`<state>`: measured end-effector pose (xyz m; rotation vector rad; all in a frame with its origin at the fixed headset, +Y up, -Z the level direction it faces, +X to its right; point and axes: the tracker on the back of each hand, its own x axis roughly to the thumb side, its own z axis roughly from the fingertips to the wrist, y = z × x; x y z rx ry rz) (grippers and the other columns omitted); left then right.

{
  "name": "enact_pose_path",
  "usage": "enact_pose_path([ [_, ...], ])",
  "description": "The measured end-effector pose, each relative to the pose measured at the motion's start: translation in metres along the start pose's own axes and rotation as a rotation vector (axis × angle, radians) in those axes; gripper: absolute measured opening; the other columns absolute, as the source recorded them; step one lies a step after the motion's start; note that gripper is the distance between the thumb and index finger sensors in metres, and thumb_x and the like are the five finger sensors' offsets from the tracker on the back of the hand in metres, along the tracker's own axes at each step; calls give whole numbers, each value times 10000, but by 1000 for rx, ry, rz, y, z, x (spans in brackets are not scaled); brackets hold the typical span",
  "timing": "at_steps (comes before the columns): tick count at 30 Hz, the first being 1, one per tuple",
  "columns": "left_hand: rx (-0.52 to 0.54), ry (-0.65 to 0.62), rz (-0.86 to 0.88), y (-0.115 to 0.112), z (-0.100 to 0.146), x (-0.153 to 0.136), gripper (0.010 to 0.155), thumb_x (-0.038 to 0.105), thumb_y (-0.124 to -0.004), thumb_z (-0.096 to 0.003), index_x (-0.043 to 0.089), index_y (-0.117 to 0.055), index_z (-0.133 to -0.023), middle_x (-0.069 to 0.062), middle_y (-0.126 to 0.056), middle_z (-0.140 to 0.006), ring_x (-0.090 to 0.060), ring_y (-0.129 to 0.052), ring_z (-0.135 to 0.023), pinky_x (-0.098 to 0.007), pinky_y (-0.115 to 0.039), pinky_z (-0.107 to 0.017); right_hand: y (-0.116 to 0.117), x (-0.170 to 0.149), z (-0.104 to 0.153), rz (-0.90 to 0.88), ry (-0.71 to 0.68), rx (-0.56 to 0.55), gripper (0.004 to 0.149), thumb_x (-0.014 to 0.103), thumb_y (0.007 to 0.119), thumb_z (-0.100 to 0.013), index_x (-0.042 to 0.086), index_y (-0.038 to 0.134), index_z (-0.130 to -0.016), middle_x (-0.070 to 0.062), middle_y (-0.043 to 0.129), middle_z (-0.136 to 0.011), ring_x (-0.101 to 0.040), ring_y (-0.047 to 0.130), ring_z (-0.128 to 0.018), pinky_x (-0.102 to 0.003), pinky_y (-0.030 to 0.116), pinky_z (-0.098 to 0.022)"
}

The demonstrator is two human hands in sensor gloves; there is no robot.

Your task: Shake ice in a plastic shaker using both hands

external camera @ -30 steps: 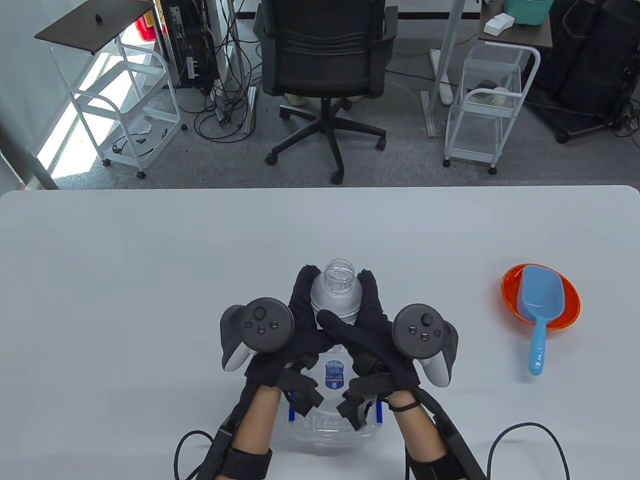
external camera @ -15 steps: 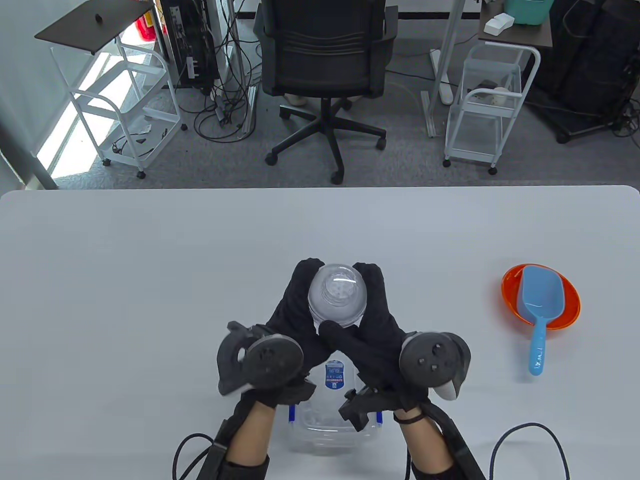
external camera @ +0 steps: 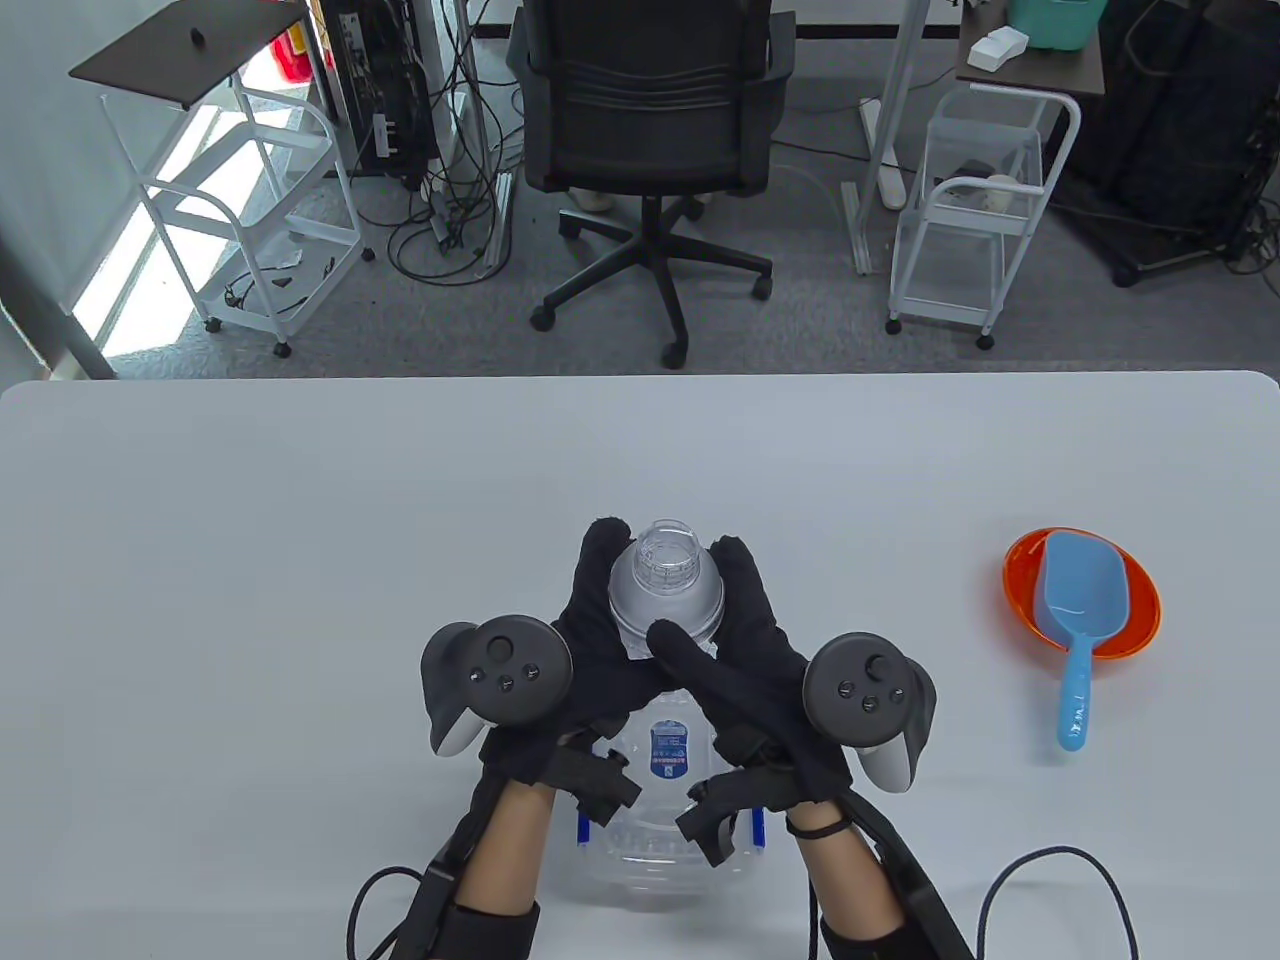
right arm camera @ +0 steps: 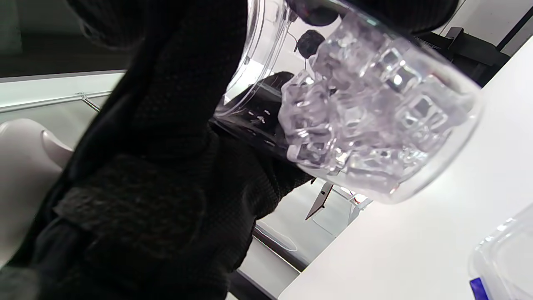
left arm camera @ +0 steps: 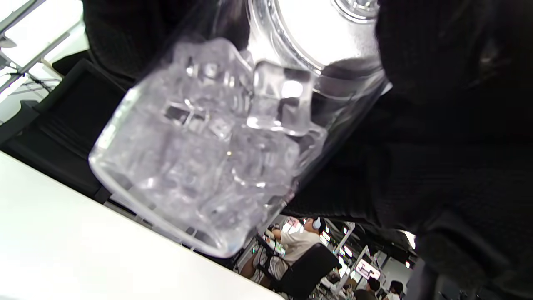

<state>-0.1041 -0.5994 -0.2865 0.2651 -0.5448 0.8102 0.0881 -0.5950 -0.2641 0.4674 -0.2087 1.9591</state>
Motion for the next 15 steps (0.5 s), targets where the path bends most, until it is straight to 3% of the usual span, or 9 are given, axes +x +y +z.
enact_pose_path([
  [4,107,-46,5,-2,1,-5,1130,635,-827,-481,175,-2,-1101,-262,-443,-1182,-502,-698,-1013,-588,-683,-716,3,-2,-2,-72,-25,-9,899,544,629,-586,-13,152,-1105,-394,359,-1118,-691,469,-935,-769,515,-589],
  [8,177,-30,-43,5,4,-8,1137,651,-828,-473,148,-24,-1100,-251,-458,-1176,-489,-716,-1007,-580,-700,-709,10,-4,-3,-91,-31,6,923,556,611,-588,-7,86,-1097,-357,311,-1145,-655,422,-980,-799,421,-594],
  [12,253,23,-123,9,7,-32,1140,640,-825,-479,130,-7,-1087,-261,-432,-1172,-504,-694,-1012,-593,-683,-704,8,-7,-3,-36,-2,9,934,565,607,-587,-6,73,-1097,-367,293,-1142,-664,384,-981,-804,391,-595],
  [15,278,87,-281,12,10,-59,1141,663,-807,-474,106,-18,-1081,-260,-455,-1159,-492,-727,-993,-575,-713,-687,4,-10,-4,-53,17,-11,935,563,608,-587,-1,66,-1098,-363,287,-1145,-663,372,-984,-803,381,-600],
])
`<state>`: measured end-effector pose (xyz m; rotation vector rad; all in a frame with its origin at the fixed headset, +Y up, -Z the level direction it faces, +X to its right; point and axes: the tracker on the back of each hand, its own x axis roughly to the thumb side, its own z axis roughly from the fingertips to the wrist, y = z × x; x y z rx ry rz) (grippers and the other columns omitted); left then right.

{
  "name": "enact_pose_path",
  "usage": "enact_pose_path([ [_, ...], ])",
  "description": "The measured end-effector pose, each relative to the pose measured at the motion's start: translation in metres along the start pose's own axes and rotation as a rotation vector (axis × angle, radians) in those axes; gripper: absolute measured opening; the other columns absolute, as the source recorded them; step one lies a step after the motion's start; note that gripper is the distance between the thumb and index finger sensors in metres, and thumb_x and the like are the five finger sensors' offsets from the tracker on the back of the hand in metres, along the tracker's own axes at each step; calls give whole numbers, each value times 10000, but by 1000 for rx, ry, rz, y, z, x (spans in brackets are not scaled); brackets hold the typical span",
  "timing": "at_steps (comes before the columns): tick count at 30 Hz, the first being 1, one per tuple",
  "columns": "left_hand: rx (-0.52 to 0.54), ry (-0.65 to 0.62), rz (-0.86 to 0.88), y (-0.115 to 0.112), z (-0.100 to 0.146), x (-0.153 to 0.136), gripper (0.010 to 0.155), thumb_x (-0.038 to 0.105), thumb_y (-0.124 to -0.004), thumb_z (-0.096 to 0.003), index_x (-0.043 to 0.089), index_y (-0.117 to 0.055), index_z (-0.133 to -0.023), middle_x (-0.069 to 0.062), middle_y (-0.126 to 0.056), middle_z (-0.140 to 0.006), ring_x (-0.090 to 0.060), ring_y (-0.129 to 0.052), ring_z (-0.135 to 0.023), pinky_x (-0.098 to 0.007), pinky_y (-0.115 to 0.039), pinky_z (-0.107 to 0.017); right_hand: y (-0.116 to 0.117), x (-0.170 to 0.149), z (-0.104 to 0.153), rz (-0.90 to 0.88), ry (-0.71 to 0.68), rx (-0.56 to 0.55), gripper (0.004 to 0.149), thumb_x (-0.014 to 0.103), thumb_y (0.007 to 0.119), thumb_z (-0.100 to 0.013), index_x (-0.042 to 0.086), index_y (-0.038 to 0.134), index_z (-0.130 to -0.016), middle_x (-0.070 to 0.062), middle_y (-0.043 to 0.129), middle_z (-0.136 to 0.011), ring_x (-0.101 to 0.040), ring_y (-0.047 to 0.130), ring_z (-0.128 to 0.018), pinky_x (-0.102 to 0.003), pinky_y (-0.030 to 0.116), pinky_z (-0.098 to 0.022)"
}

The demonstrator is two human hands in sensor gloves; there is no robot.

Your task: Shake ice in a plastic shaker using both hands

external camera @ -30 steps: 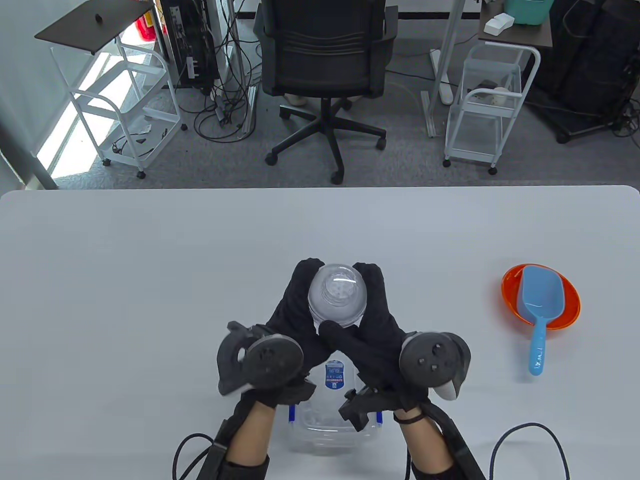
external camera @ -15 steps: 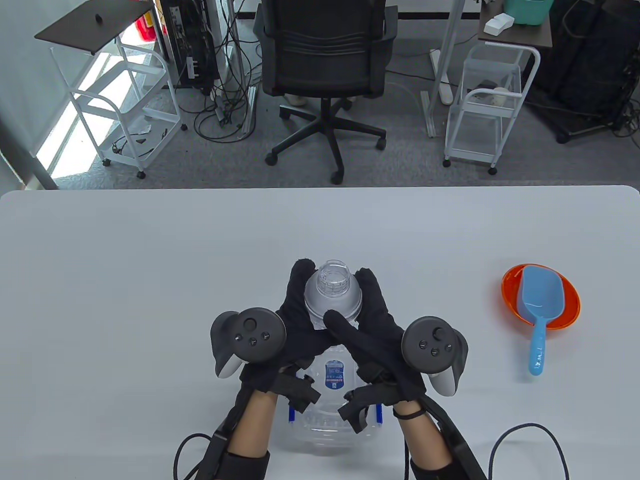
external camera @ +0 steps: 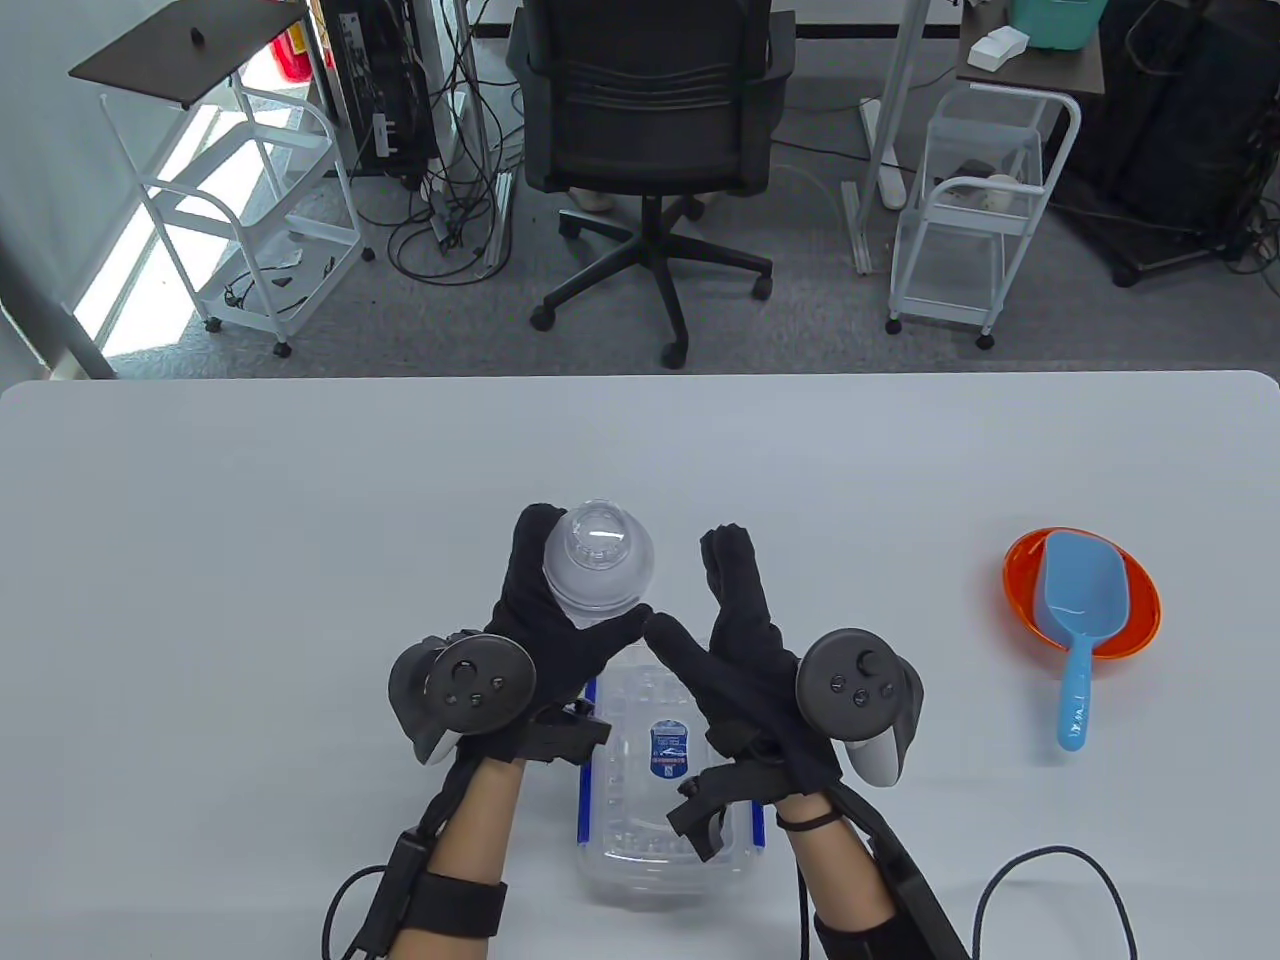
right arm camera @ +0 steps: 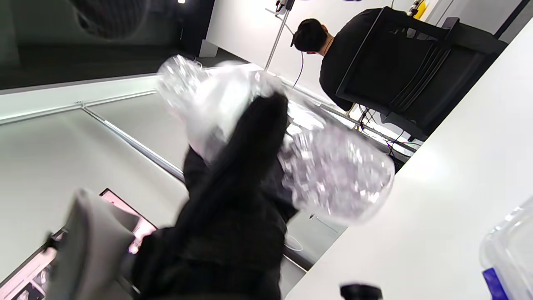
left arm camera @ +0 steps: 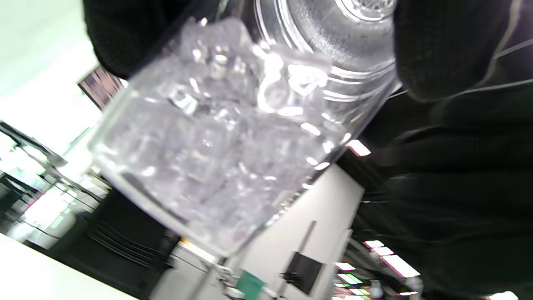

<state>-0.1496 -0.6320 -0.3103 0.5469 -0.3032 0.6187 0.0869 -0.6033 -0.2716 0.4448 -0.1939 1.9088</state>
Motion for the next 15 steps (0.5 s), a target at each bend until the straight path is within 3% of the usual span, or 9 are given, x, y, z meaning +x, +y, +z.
enact_pose_path([
  [9,-173,284,-80,-24,-3,-115,1161,647,-824,-458,126,8,-1078,-214,-411,-1185,-466,-679,-1043,-575,-673,-727,-11,-11,0,-25,34,-69,911,536,621,-588,20,72,-1102,-325,293,-1159,-631,388,-1008,-780,414,-635],
  [15,-212,404,-117,-24,-3,-154,1173,653,-825,-451,134,21,-1075,-183,-393,-1197,-444,-660,-1064,-571,-660,-740,-11,-21,-3,-16,79,-68,908,533,620,-589,30,65,-1102,-317,281,-1163,-624,377,-1017,-776,406,-645],
])
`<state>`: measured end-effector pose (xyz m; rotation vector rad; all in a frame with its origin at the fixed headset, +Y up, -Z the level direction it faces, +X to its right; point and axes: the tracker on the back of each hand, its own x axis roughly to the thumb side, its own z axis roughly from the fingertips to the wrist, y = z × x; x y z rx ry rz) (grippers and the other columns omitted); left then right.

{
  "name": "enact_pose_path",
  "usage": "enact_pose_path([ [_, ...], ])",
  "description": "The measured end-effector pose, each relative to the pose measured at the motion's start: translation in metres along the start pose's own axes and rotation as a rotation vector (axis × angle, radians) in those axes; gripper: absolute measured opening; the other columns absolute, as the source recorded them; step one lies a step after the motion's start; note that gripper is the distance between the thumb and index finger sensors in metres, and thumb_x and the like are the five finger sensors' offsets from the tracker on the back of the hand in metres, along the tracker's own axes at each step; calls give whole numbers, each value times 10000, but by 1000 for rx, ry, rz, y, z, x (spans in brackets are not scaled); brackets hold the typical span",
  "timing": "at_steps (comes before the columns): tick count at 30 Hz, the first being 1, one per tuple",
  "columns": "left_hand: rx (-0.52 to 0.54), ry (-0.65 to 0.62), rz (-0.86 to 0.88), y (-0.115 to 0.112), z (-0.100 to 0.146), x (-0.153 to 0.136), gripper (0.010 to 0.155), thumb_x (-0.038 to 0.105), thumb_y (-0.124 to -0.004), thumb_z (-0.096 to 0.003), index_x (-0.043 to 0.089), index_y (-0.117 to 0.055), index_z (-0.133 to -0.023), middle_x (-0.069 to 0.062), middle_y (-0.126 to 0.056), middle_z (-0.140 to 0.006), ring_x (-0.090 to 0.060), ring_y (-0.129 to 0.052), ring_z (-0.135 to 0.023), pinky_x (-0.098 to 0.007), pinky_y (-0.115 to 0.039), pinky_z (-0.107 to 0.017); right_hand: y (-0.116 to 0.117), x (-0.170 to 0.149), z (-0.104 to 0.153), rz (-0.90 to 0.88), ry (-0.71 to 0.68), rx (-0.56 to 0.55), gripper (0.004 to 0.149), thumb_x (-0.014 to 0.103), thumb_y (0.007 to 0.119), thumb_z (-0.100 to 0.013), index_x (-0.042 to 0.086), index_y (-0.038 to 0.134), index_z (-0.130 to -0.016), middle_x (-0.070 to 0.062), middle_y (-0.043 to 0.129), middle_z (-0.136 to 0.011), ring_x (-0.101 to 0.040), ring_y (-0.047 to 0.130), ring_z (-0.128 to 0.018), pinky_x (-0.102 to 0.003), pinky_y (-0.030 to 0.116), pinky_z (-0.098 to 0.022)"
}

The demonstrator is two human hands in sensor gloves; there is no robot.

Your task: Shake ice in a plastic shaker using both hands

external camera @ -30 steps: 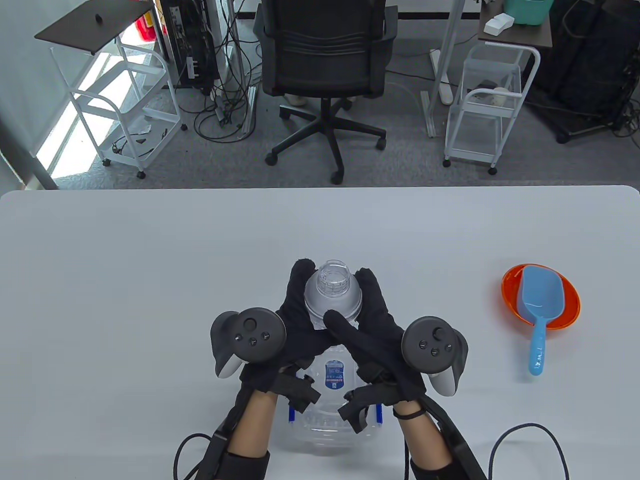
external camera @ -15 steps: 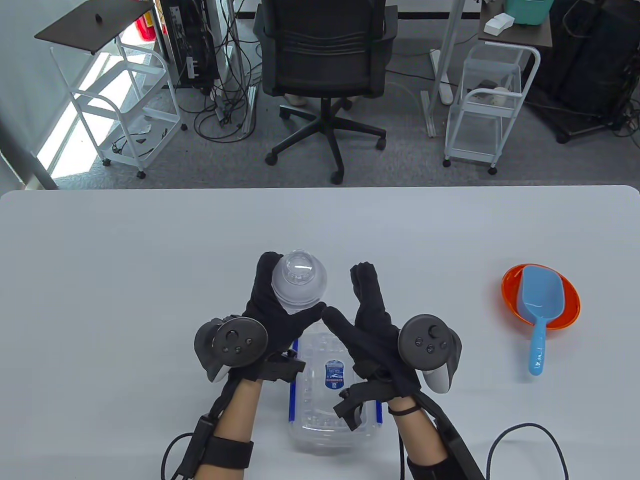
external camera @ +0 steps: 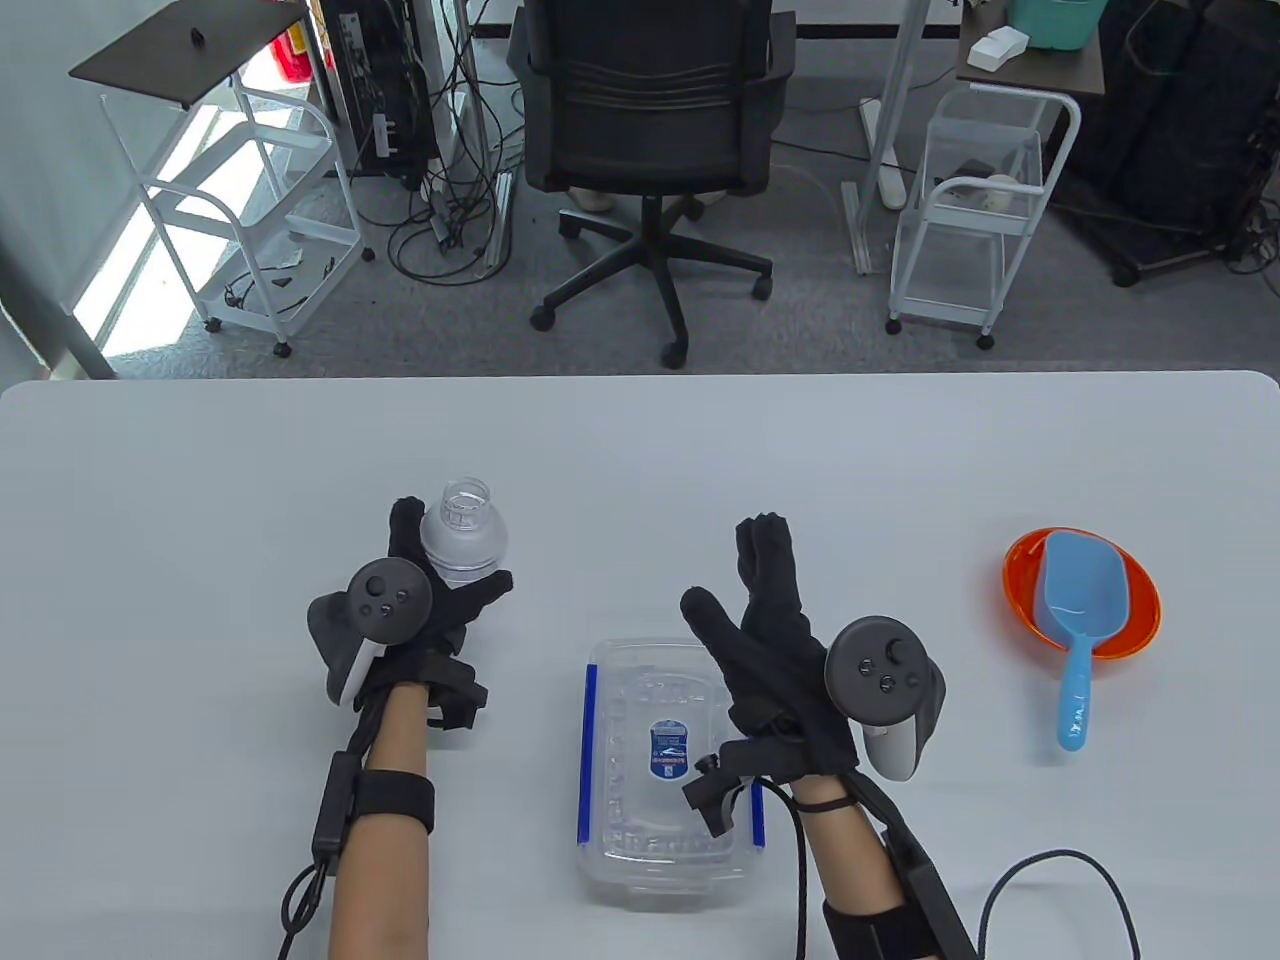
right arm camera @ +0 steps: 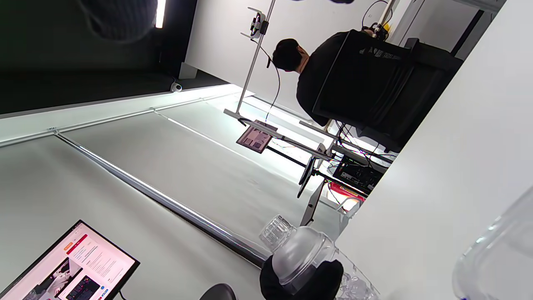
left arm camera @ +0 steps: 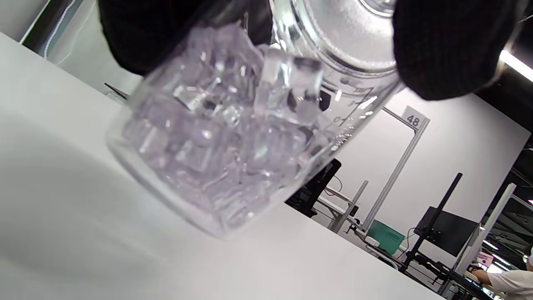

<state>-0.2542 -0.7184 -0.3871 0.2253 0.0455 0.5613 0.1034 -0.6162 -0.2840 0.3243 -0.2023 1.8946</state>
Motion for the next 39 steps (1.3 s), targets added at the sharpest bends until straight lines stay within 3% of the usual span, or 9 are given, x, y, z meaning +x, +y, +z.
enact_pose_path([
  [8,10,23,-51,-7,4,-21,1154,689,-804,-431,162,-6,-1079,-143,-406,-1200,-388,-681,-1074,-560,-663,-744,1,-3,0,35,11,4,900,527,619,-590,33,68,-1102,-312,284,-1165,-620,376,-1019,-773,406,-649],
  [11,5,30,48,-6,8,-29,1151,644,-833,-427,165,-10,-1075,-154,-390,-1201,-414,-655,-1077,-611,-618,-733,-1,0,0,22,-2,0,895,525,617,-591,35,70,-1104,-312,285,-1165,-617,377,-1020,-774,404,-649],
  [17,-27,85,79,2,21,-46,1133,626,-819,-445,154,-11,-1083,-170,-366,-1222,-478,-569,-1099,-682,-532,-720,-4,3,3,25,-21,-14,893,524,616,-592,34,72,-1103,-311,290,-1164,-617,379,-1020,-773,405,-650],
  [26,-96,41,-188,31,36,-42,1148,602,-813,-461,74,-11,-1090,-306,-292,-1192,-553,-490,-1087,-702,-514,-713,-13,10,3,77,-18,5,889,544,627,-584,55,120,-1127,-307,244,-1176,-632,296,-1025,-792,331,-643],
  [29,-36,-3,-413,54,47,-36,1119,586,-826,-461,83,-62,-1105,-289,-320,-1193,-536,-519,-1087,-705,-536,-715,-17,11,4,190,3,-12,883,556,636,-574,75,161,-1142,-277,240,-1196,-628,259,-1034,-797,299,-646],
  [33,24,-180,-711,78,63,-13,1035,661,-692,-509,63,-116,-1126,-297,-341,-1189,-524,-564,-1072,-680,-594,-701,-20,-5,7,371,42,26,827,572,641,-561,148,266,-1163,-201,253,-1230,-595,227,-1063,-800,261,-656],
  [37,-62,-329,-595,83,78,24,980,678,-586,-555,81,-105,-1165,-360,-161,-1196,-618,-390,-1090,-755,-508,-700,-21,-26,16,575,121,125,828,581,629,-563,173,238,-1168,-163,205,-1246,-575,135,-1062,-785,176,-657],
  [39,-96,-369,-508,80,89,47,953,672,-592,-557,101,-158,-1184,-348,-171,-1216,-637,-353,-1098,-797,-448,-691,-19,-36,23,661,161,183,825,582,625,-561,184,233,-1168,-151,185,-1249,-552,95,-1064,-768,135,-660],
])
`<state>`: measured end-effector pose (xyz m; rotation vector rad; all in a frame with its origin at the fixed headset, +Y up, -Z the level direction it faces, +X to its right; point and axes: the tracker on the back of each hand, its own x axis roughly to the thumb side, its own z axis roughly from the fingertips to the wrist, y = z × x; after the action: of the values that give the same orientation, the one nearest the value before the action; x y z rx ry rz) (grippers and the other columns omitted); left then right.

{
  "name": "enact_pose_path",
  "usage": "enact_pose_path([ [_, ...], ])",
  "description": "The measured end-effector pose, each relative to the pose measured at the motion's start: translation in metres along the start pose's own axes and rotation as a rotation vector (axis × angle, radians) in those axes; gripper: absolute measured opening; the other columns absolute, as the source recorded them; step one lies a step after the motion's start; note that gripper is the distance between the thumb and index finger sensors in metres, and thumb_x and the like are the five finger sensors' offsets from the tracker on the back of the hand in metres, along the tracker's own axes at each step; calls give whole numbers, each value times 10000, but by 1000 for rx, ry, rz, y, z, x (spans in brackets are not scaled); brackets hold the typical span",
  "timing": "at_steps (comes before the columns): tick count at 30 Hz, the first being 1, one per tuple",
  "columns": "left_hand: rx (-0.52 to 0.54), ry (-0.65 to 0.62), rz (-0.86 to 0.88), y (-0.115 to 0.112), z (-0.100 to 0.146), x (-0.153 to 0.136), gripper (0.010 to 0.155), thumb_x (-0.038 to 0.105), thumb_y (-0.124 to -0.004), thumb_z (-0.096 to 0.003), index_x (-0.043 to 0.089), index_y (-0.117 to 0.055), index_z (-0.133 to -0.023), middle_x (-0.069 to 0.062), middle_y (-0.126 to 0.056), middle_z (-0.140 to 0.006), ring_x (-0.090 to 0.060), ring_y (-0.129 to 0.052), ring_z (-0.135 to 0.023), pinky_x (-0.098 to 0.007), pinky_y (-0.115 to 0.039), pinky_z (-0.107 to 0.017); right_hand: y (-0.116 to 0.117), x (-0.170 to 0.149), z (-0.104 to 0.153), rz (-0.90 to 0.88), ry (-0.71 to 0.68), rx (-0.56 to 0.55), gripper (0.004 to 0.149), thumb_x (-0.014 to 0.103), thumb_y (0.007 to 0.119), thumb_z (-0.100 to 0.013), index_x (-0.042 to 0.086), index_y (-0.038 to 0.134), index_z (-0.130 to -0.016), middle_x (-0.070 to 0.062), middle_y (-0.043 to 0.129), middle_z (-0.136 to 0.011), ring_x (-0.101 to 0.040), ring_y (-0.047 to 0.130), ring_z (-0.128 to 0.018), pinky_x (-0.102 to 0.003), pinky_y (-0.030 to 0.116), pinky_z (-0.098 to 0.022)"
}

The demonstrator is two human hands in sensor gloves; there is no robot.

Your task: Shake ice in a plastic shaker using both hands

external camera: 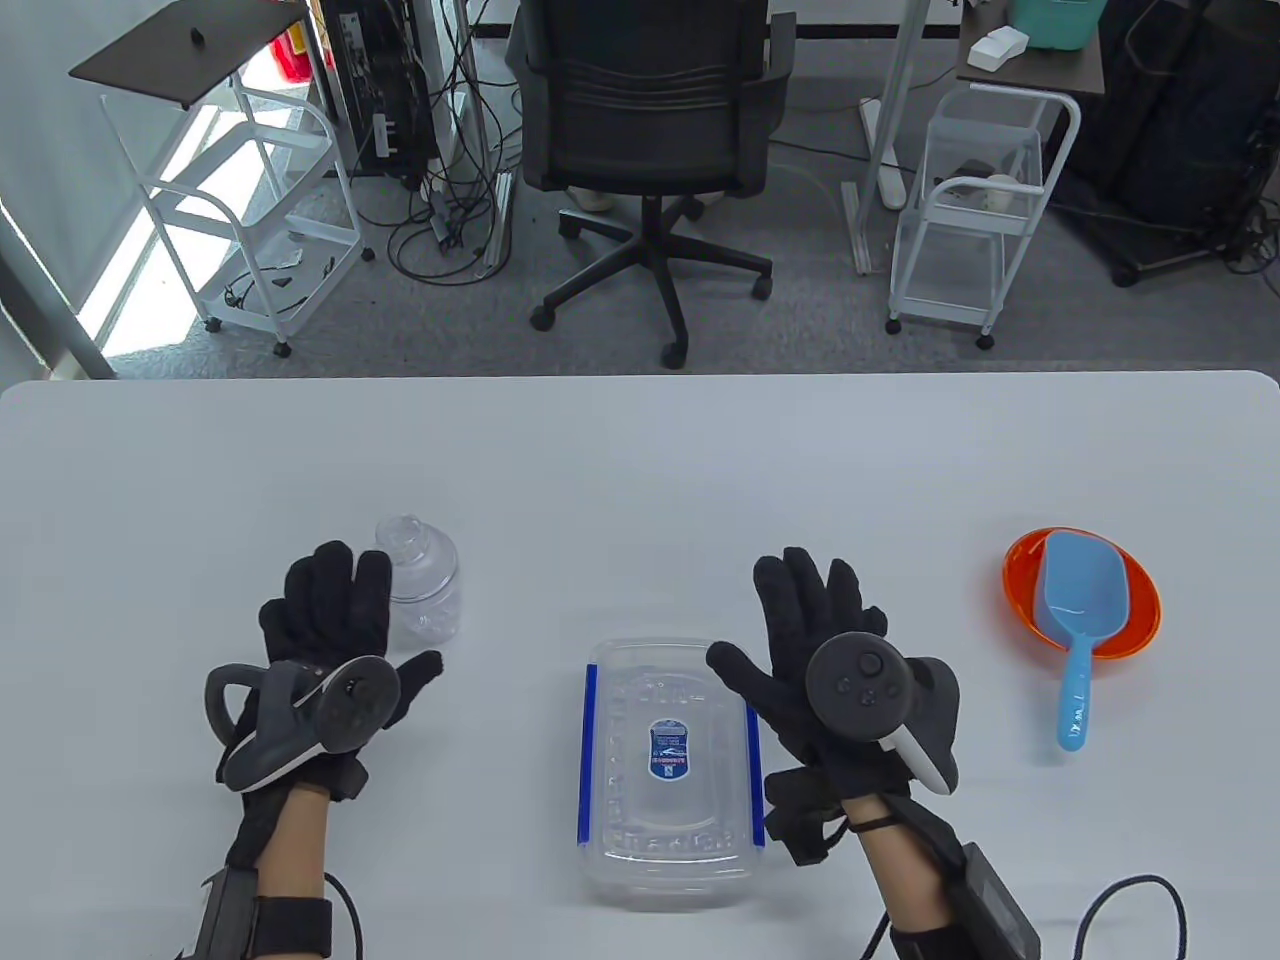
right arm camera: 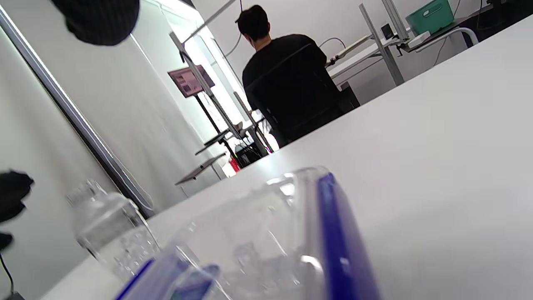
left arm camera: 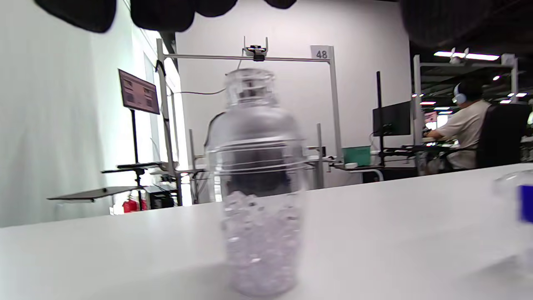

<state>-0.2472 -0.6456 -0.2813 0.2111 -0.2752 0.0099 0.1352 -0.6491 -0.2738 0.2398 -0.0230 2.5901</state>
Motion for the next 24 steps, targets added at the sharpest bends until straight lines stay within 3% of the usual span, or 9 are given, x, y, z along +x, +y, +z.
enact_pose_path([
  [5,-8,-130,48,2,3,59,927,692,-578,-556,111,-260,-1204,-354,-286,-1233,-654,-417,-1090,-811,-466,-674,18,-14,15,131,19,33,822,584,614,-561,189,222,-1167,-155,168,-1247,-544,75,-1059,-757,115,-658],
  [9,-156,-195,-40,-19,5,95,941,730,-509,-571,138,-153,-1211,-345,-203,-1246,-658,-340,-1104,-819,-465,-678,25,-16,24,187,8,86,819,586,605,-561,188,224,-1167,-169,159,-1243,-550,70,-1051,-759,117,-650],
  [13,-185,-224,-53,-28,7,102,942,719,-523,-565,122,-173,-1205,-357,-211,-1231,-674,-333,-1082,-824,-455,-664,25,-15,24,186,-29,84,814,584,600,-563,185,227,-1168,-175,158,-1239,-553,68,-1046,-760,116,-644],
  [24,-119,-230,-17,-27,12,102,938,709,-523,-566,107,-185,-1201,-367,-218,-1224,-682,-334,-1069,-815,-446,-669,26,-14,24,168,-47,79,806,577,597,-565,169,246,-1166,-192,180,-1233,-556,84,-1044,-759,127,-643],
])
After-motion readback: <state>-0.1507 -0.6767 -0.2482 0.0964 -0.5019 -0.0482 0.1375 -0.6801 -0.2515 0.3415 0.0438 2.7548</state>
